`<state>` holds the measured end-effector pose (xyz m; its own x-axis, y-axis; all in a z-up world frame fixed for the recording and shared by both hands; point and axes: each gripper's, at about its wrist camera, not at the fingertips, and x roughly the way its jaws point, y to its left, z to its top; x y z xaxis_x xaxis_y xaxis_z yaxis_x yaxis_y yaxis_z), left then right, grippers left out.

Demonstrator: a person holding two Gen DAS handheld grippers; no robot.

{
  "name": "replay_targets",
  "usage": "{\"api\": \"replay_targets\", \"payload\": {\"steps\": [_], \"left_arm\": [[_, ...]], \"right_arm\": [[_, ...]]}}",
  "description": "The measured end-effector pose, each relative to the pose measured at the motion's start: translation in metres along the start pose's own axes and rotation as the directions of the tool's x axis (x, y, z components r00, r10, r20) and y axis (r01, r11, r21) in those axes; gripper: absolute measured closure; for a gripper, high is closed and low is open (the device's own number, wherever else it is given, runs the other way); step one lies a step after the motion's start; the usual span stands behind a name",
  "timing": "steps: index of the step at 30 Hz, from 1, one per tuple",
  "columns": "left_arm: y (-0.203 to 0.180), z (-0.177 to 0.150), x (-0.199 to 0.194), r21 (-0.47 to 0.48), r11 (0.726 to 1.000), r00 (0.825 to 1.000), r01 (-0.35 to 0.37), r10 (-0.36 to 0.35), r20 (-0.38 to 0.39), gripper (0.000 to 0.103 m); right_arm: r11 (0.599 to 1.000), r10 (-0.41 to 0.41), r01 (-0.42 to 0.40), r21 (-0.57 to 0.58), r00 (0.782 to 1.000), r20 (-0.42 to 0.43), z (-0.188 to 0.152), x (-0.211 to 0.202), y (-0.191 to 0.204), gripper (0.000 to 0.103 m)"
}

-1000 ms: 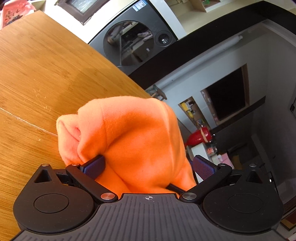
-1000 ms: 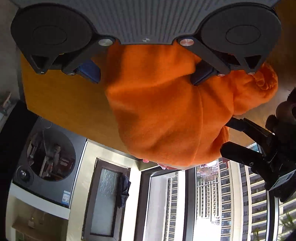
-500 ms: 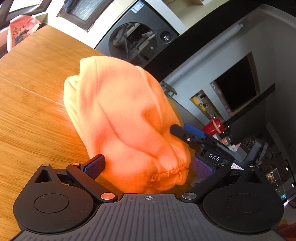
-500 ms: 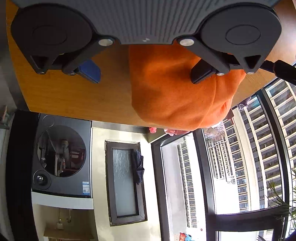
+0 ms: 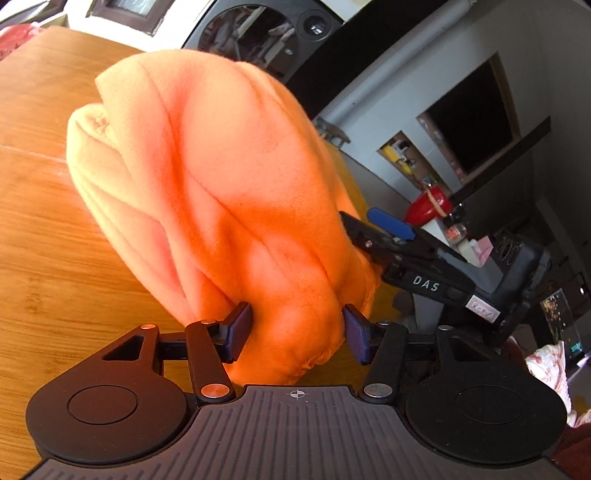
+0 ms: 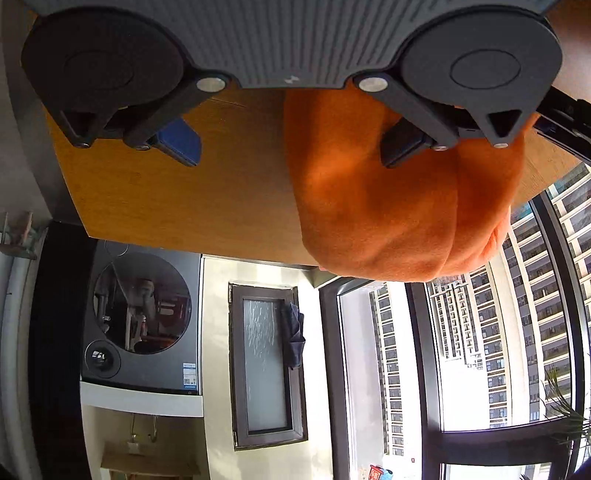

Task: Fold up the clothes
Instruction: 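Lift the gathered costume end with the left tool and roll it over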

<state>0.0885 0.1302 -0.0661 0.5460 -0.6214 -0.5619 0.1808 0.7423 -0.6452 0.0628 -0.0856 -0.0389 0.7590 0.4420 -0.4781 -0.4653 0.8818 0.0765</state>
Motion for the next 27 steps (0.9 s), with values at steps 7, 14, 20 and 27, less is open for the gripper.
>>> {"api": "replay_targets", "payload": {"steps": [7, 14, 20, 27], "left_arm": [[0.02, 0.014, -0.003, -0.018, 1.0, 1.0, 0.017, -0.017, 0.007, 0.047], [0.061, 0.049, -0.028, -0.039, 0.995, 0.989, -0.096, 0.1, 0.107, 0.047], [0.098, 0.093, -0.038, -0.032, 0.975, 0.956, -0.219, 0.221, 0.192, 0.042], [0.082, 0.118, -0.052, 0.105, 0.962, 0.95, -0.251, 0.224, 0.218, 0.037]], "right_arm": [[0.999, 0.033, -0.034, -0.017, 0.998, -0.056, 0.004, 0.019, 0.023, 0.0], [0.993, 0.076, -0.081, -0.085, 0.995, -0.065, 0.025, 0.07, 0.065, 0.0], [0.988, 0.072, -0.078, -0.134, 0.996, -0.051, 0.054, 0.13, 0.094, 0.0], [0.987, 0.139, -0.145, -0.071, 0.987, -0.075, 0.075, 0.173, 0.084, 0.0]]}}
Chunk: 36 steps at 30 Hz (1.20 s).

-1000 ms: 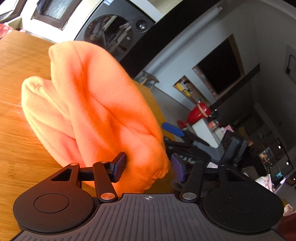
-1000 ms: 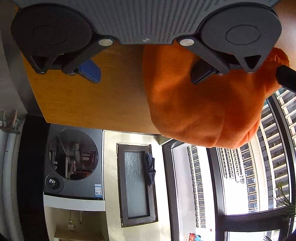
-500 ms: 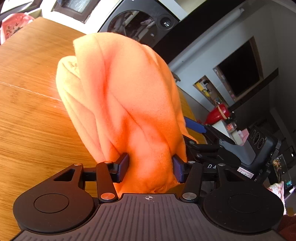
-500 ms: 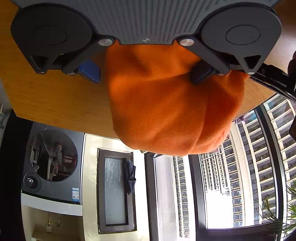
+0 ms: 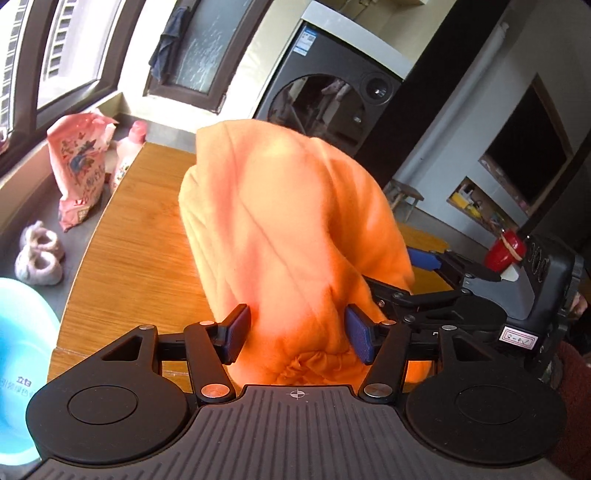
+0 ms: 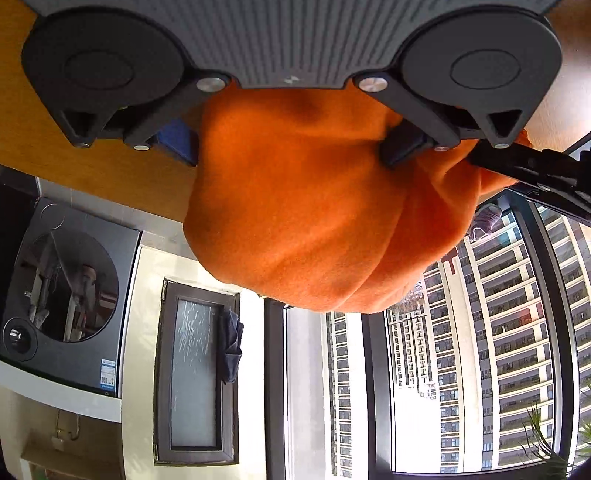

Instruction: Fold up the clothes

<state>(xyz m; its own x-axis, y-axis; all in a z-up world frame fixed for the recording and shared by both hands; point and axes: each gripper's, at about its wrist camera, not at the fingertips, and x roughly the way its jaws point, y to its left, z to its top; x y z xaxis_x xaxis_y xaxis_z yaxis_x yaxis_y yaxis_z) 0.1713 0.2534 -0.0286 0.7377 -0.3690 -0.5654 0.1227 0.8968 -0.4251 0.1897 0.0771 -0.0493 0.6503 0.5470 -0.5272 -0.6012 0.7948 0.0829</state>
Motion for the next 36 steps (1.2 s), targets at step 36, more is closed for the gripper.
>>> {"api": "replay_targets", "payload": {"steps": [36], "left_arm": [[0.098, 0.087, 0.062, -0.189, 0.973, 0.984, 0.132, -0.105, 0.146, 0.008]], "right_arm": [[1.0, -0.017, 0.017, 0.007, 0.995, 0.1, 0.045, -0.012, -0.035, 0.0]]}}
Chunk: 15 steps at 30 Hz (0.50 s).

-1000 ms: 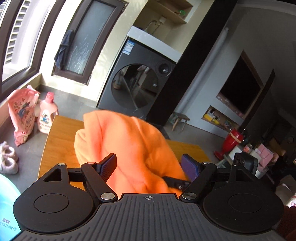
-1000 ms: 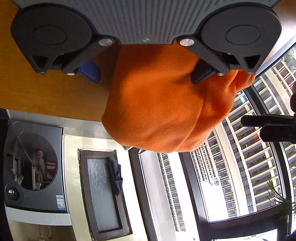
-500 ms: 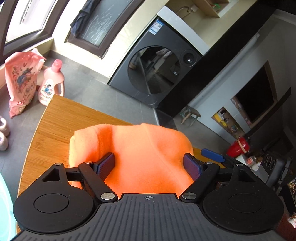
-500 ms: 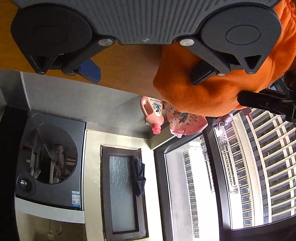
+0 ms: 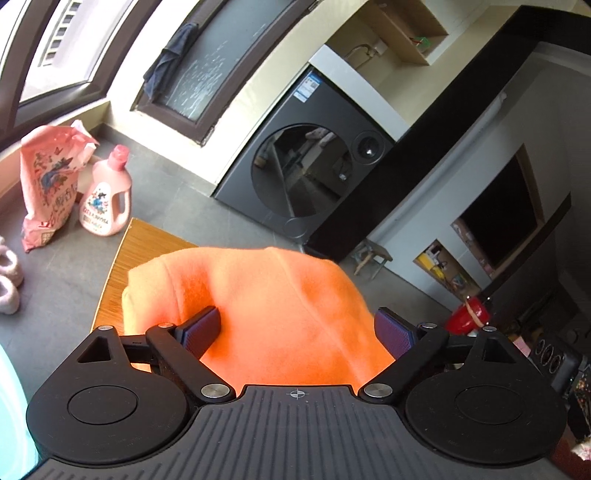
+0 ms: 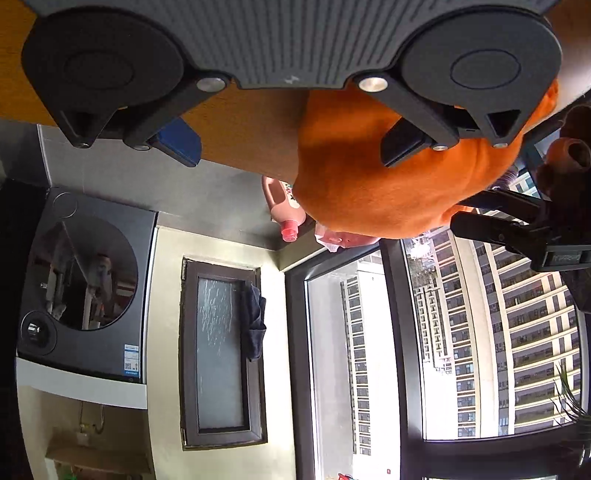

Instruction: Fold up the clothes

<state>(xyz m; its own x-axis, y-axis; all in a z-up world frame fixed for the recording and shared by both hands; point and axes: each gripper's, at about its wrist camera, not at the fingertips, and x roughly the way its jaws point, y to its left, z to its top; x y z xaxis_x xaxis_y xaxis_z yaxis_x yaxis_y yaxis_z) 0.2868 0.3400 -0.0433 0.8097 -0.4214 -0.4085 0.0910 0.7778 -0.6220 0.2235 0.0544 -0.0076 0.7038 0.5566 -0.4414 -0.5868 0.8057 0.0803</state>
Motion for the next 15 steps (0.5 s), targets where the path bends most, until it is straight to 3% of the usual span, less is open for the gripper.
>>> {"api": "replay_targets", "payload": {"steps": [3, 6, 8, 11, 15], "left_arm": [[0.007, 0.007, -0.003, -0.042, 0.999, 1.0, -0.002, 0.003, 0.031, 0.007], [0.019, 0.01, 0.017, -0.075, 0.994, 0.997, -0.079, 0.077, -0.028, 0.007], [0.021, 0.009, 0.023, -0.062, 0.991, 0.993, -0.116, 0.113, -0.044, 0.007], [0.012, 0.007, -0.004, -0.05, 0.993, 0.994, -0.11, 0.11, 0.006, 0.007], [-0.01, -0.024, -0.054, -0.054, 0.999, 0.999, -0.01, 0.012, 0.04, 0.006]], "right_arm": [[0.986, 0.099, -0.1, -0.136, 0.995, -0.017, -0.007, -0.022, 0.026, 0.0], [0.951, 0.014, -0.051, -0.305, 0.993, -0.12, -0.024, -0.004, 0.058, 0.0], [0.956, 0.014, -0.059, -0.289, 0.988, -0.154, -0.031, 0.007, 0.063, 0.0], [0.965, 0.036, -0.073, -0.251, 0.988, -0.148, -0.028, 0.001, 0.06, 0.0], [0.976, 0.085, -0.1, -0.192, 0.992, -0.089, -0.02, -0.025, 0.043, 0.0]]}}
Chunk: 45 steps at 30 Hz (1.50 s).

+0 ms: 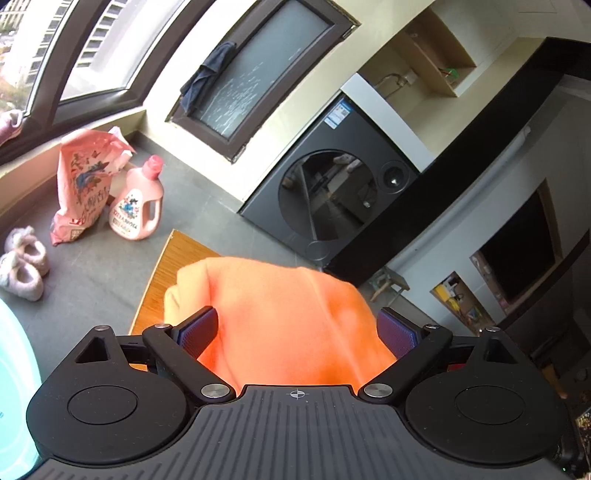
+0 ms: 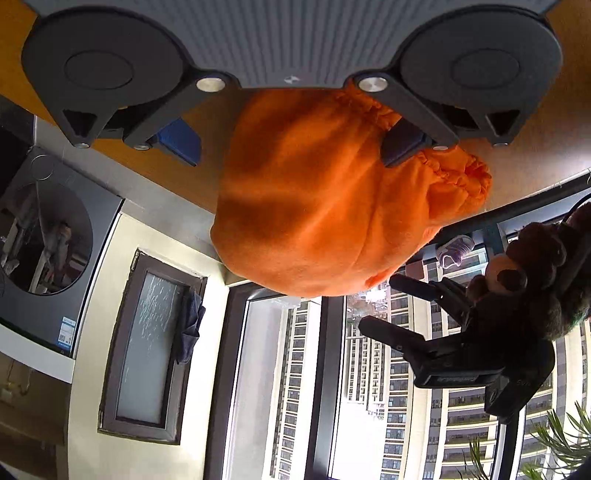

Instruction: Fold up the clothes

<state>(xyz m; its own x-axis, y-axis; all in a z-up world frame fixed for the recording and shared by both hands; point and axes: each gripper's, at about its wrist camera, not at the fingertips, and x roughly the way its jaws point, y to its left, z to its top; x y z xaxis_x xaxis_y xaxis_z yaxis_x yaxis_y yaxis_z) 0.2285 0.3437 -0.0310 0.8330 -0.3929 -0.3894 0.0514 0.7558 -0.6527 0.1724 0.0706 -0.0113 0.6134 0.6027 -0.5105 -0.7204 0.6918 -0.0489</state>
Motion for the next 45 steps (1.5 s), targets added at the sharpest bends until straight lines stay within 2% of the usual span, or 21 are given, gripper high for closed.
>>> {"api": "replay_targets", "payload": {"steps": [3, 5, 8, 9, 11, 13, 15, 17, 20, 23, 26, 29, 32, 35, 36, 38, 39, 41, 42, 45], "left_arm": [[-0.022, -0.037, -0.017, 0.056, 0.998, 0.998, 0.041, -0.039, -0.043, 0.005], [-0.03, -0.056, -0.014, 0.098, 0.995, 0.996, 0.036, -0.028, -0.081, 0.005], [-0.032, -0.077, -0.003, 0.129, 0.991, 0.994, -0.024, 0.037, -0.1, 0.005], [-0.03, -0.08, 0.0, 0.118, 0.992, 0.993, -0.043, 0.056, -0.102, 0.006], [-0.026, -0.083, 0.003, 0.094, 0.995, 0.993, -0.038, 0.048, -0.103, 0.006], [-0.024, -0.085, 0.004, 0.091, 0.995, 0.994, -0.029, 0.038, -0.102, 0.006], [-0.025, -0.084, 0.003, 0.103, 0.994, 0.994, -0.032, 0.042, -0.1, 0.006], [-0.027, -0.085, 0.003, 0.12, 0.992, 0.994, -0.041, 0.053, -0.099, 0.006], [-0.03, -0.088, 0.003, 0.158, 0.985, 0.992, -0.062, 0.079, -0.101, 0.006], [-0.034, -0.093, 0.001, 0.218, 0.972, 0.988, -0.093, 0.116, -0.098, 0.006], [-0.031, -0.093, -0.004, 0.233, 0.966, 0.985, -0.114, 0.141, -0.099, 0.006], [-0.027, -0.09, -0.011, 0.224, 0.967, 0.983, -0.122, 0.149, -0.105, 0.006], [-0.029, -0.087, -0.019, 0.233, 0.963, 0.983, -0.139, 0.163, -0.088, 0.006], [-0.031, -0.086, -0.025, 0.242, 0.959, 0.983, -0.146, 0.169, -0.076, 0.006], [-0.033, -0.085, -0.026, 0.249, 0.957, 0.982, -0.152, 0.175, -0.073, 0.006], [-0.035, -0.085, -0.027, 0.26, 0.952, 0.98, -0.162, 0.185, -0.068, 0.006], [-0.037, -0.085, -0.026, 0.262, 0.951, 0.98, -0.162, 0.186, -0.068, 0.006], [-0.043, -0.086, -0.025, 0.27, 0.949, 0.981, -0.161, 0.185, -0.065, 0.006], [-0.046, -0.086, -0.025, 0.275, 0.948, 0.981, -0.16, 0.183, -0.062, 0.006], [-0.061, -0.081, -0.024, 0.307, 0.94, 0.985, -0.147, 0.169, -0.045, 0.006]], "right_arm": [[0.998, -0.01, 0.008, 0.065, 0.999, 0.035, -0.002, -0.015, -0.017, 0.0], [0.996, -0.058, 0.058, 0.067, 0.998, -0.01, -0.008, -0.008, -0.022, 0.0], [0.994, -0.102, 0.106, 0.038, 0.989, -0.106, -0.02, 0.012, -0.018, 0.0], [0.995, -0.093, 0.097, 0.036, 0.99, -0.103, -0.018, 0.012, -0.018, 0.0], [0.996, -0.072, 0.076, 0.037, 0.993, -0.09, -0.013, 0.009, -0.018, 0.0], [0.995, -0.049, 0.051, 0.082, 0.998, -0.026, 0.007, 0.001, -0.029, 0.0], [0.992, -0.062, 0.059, 0.113, 0.998, 0.023, 0.03, 0.002, -0.043, 0.0], [0.989, -0.103, 0.097, 0.112, 0.994, 0.046, 0.052, 0.017, -0.055, 0.0], [0.983, -0.121, 0.119, 0.139, 0.993, 0.004, 0.075, 0.064, -0.075, 0.0], [0.976, -0.189, 0.2, 0.083, 0.975, -0.118, 0.071, 0.124, -0.079, 0.0], [0.971, -0.197, 0.213, 0.11, 0.971, -0.138, 0.057, 0.149, -0.08, 0.0], [0.968, -0.202, 0.22, 0.124, 0.969, -0.141, 0.057, 0.142, -0.08, 0.0], [0.966, -0.191, 0.198, 0.167, 0.98, -0.059, 0.054, 0.105, -0.067, 0.0], [0.97, -0.068, 0.058, 0.236, 0.997, 0.031, 0.034, 0.057, -0.049, 0.0], [0.973, -0.023, 0.015, 0.232, 0.999, 0.032, 0.025, 0.046, -0.043, 0.0], [0.988, 0.021, -0.014, 0.154, 0.999, -0.039, 0.007, 0.039, -0.028, 0.0], [0.994, 0.024, -0.016, 0.108, 0.997, -0.07, -0.001, 0.037, -0.02, 0.0], [0.999, -0.051, 0.051, -0.008, 0.995, -0.083, -0.013, 0.04, -0.003, 0.0], [0.998, -0.067, 0.065, -0.025, 0.996, -0.056, -0.015, 0.039, 0.003, 0.0], [0.997, -0.073, 0.072, -0.011, 0.996, -0.048, -0.015, 0.043, 0.006, 0.0]]}}
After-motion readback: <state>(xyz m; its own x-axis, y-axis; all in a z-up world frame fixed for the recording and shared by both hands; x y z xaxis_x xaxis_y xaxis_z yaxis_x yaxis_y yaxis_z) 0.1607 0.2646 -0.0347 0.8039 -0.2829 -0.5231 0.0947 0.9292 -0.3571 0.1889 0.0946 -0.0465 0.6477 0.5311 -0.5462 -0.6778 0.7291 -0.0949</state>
